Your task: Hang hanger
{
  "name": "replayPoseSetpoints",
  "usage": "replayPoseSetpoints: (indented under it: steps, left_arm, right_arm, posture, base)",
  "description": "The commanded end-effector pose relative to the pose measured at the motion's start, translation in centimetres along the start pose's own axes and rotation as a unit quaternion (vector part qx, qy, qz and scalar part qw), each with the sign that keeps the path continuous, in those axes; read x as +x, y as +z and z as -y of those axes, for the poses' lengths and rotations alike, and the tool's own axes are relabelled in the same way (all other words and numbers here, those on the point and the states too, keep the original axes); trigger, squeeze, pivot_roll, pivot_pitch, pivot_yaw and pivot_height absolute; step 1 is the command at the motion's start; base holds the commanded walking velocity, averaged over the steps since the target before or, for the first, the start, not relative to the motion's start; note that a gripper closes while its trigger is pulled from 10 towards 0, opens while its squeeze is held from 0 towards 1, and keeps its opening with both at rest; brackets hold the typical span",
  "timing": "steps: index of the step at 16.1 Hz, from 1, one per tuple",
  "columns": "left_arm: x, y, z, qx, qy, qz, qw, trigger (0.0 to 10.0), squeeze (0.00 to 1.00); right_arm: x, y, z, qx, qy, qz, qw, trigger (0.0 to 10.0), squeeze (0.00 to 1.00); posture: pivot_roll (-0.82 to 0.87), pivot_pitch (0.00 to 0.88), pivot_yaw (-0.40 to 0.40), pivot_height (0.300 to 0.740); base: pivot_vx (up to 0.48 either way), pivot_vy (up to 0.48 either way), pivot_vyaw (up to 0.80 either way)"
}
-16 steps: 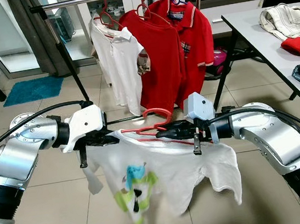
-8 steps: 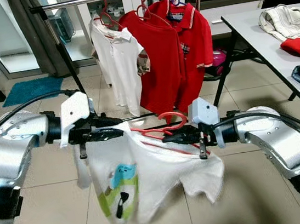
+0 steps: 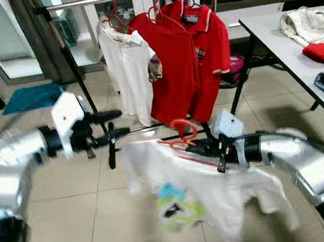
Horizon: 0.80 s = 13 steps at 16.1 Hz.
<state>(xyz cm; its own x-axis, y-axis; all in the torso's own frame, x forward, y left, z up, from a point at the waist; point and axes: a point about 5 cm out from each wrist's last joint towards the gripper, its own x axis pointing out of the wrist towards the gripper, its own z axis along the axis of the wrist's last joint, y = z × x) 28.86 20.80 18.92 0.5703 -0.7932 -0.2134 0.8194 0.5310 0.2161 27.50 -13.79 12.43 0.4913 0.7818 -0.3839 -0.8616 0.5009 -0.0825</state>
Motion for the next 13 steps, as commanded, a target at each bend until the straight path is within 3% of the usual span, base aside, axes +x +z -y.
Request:
replayPoseSetpoints:
  steps: [1, 2, 3, 4, 5, 6, 7, 8, 11, 12, 13]
  left_arm:
    - [0.0, -0.6, 0.4, -0.033, 0.057, 0.014, 0.998, 10.0, 0.24]
    - [0.0, -1.1, 0.7, -0.046, 0.071, 0.017, 0.996, 10.0, 0.24]
    - [0.3, -2.5, 1.2, -0.074, 0.136, 0.019, 0.988, 10.0, 0.00]
    - [0.4, -3.2, 1.4, -0.078, 0.169, 0.011, 0.982, 10.0, 0.00]
    - [0.8, -4.2, 2.1, -0.103, 0.204, 0.009, 0.974, 10.0, 0.00]
    - [1.0, -4.9, 2.1, -0.106, 0.246, -0.009, 0.963, 10.0, 0.00]
    - [1.0, -5.2, 2.1, -0.111, 0.263, -0.021, 0.958, 10.0, 0.00]
    - [1.2, -5.3, 2.2, -0.119, 0.286, -0.019, 0.951, 10.0, 0.00]
    - [1.5, -4.9, 2.6, -0.114, 0.313, -0.019, 0.943, 10.0, 0.00]
    - [1.8, -4.9, 3.0, -0.116, 0.306, -0.021, 0.945, 10.0, 0.00]
    - [2.0, -4.8, 3.4, -0.113, 0.296, -0.022, 0.948, 10.0, 0.00]
  right_arm:
    - [0.1, -0.1, 0.5, 0.026, -0.066, 0.017, 0.997, 0.0, 0.00]
    - [0.2, -0.3, 0.5, 0.041, -0.085, 0.023, 0.995, 0.0, 0.00]
    - [0.5, -0.9, 0.5, 0.097, -0.141, 0.044, 0.984, 0.0, 0.00]
    - [0.6, -1.1, 0.3, 0.123, -0.161, 0.058, 0.977, 0.0, 0.00]
    - [1.0, -1.2, 0.2, 0.172, -0.196, 0.081, 0.962, 0.0, 0.00]
    - [1.5, -1.0, 0.2, 0.182, -0.217, 0.091, 0.955, 5.5, 0.00]
    - [1.7, -0.8, 0.2, 0.175, -0.233, 0.094, 0.952, 5.5, 0.00]
    - [2.1, -0.6, 0.0, 0.176, -0.236, 0.096, 0.951, 10.0, 0.00]
    - [2.0, -0.5, 0.2, 0.173, -0.267, 0.095, 0.943, 10.0, 0.00]
    - [2.0, -0.4, 0.4, 0.144, -0.280, 0.083, 0.946, 10.0, 0.00]
    - [2.1, -0.3, 0.5, 0.150, -0.287, 0.085, 0.942, 10.0, 0.00]
  posture:
    - [0.00, 0.000, 0.035, 0.740]
    - [0.00, 0.000, 0.028, 0.740]
    - [0.00, 0.000, 0.028, 0.740]
    - [0.01, 0.000, 0.016, 0.740]
    - [0.01, 0.000, 0.015, 0.740]
    - [0.00, 0.000, 0.025, 0.740]
    - [-0.01, 0.000, 0.027, 0.740]
    - [0.00, 0.000, 0.028, 0.740]
    - [0.00, 0.000, 0.023, 0.740]
    - [0.01, 0.000, 0.023, 0.740]
    - [0.01, 0.000, 0.020, 0.740]
  base:
    - [0.000, 0.000, 0.00]
    - [0.000, 0.000, 0.00]
    - [0.000, 0.000, 0.00]
    - [0.000, 0.000, 0.00]
    - [0.000, 0.000, 0.00]
    - [0.000, 0.000, 0.00]
    - [0.000, 0.000, 0.00]
    - [0.000, 0.000, 0.00]
    - [0.000, 0.000, 0.00]
    - [0.000, 0.000, 0.00]
    - [0.000, 0.000, 0.80]
